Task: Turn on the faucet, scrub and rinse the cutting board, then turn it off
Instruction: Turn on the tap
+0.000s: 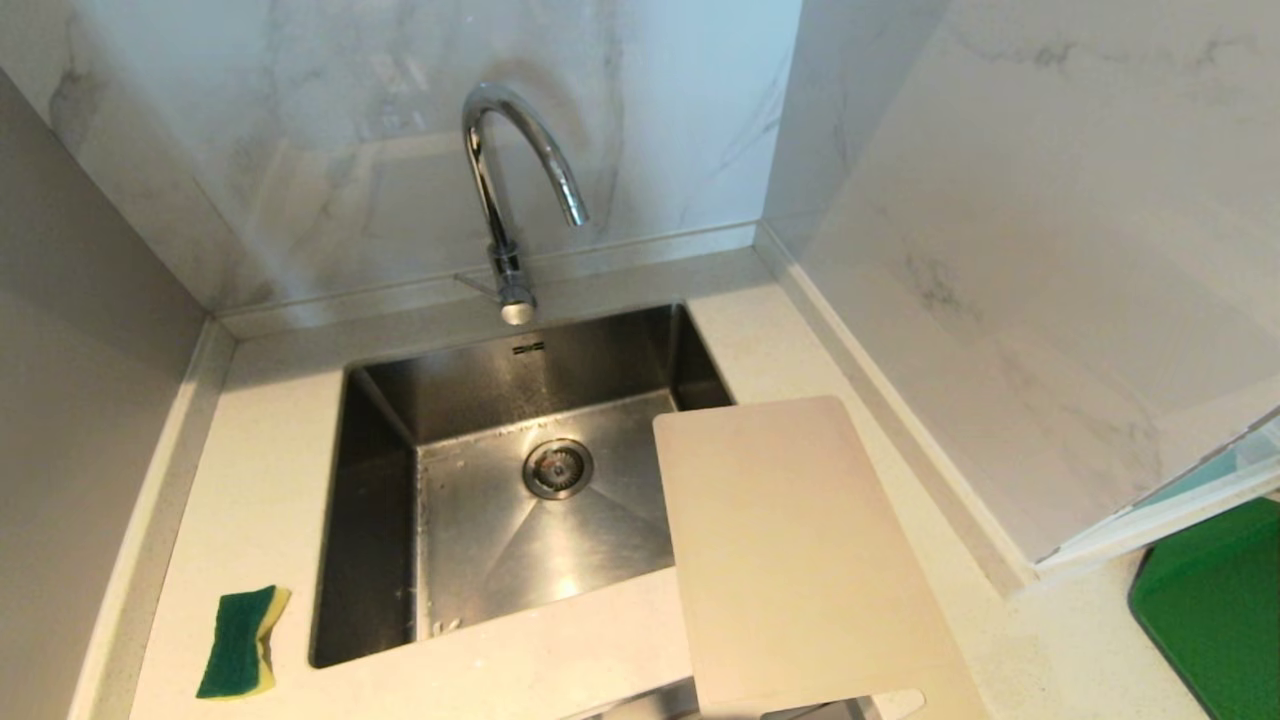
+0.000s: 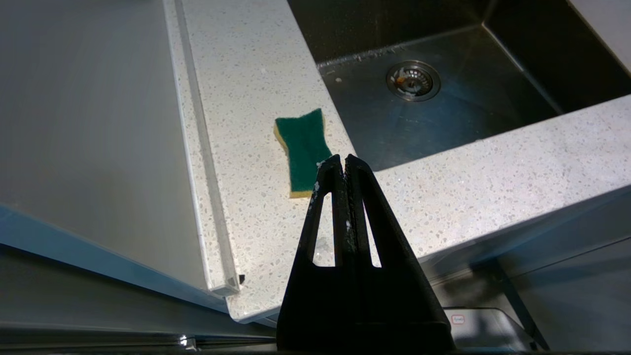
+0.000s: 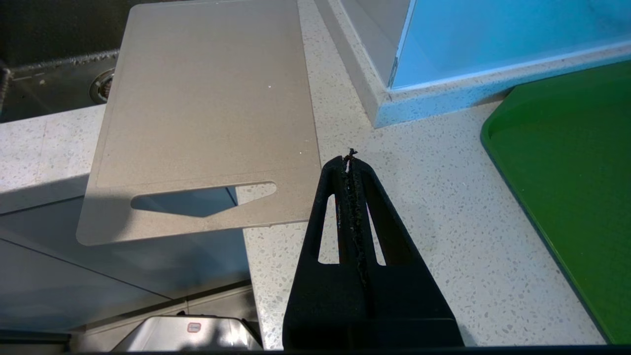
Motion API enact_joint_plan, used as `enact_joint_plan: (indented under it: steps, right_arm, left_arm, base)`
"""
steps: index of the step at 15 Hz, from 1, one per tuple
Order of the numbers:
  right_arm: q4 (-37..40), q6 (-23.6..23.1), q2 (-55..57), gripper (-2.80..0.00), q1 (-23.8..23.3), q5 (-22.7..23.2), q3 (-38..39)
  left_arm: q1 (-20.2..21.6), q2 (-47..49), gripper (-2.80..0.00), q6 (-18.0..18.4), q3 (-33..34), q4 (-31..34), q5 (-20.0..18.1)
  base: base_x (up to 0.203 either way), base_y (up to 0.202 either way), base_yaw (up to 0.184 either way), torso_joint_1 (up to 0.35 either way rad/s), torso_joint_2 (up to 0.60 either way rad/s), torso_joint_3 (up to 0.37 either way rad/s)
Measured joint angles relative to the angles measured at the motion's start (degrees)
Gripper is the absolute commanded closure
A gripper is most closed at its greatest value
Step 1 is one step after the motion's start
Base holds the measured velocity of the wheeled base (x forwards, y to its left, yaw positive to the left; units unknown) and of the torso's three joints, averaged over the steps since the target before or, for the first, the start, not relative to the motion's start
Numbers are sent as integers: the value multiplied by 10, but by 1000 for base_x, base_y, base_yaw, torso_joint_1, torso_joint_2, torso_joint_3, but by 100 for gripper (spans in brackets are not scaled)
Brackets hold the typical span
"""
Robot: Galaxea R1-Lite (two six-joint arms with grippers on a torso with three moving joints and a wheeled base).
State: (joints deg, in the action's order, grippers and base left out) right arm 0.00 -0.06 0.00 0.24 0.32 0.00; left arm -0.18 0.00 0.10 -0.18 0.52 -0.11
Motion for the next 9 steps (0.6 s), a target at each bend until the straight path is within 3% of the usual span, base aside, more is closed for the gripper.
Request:
enact_joint_plan:
  steps: [9]
  right_arm:
    - [0, 0, 0, 0, 0, 0, 0]
  left_arm:
    - [0, 0, 0, 1, 0, 1, -1]
  base:
    - [0, 0, 0, 0, 0, 0]
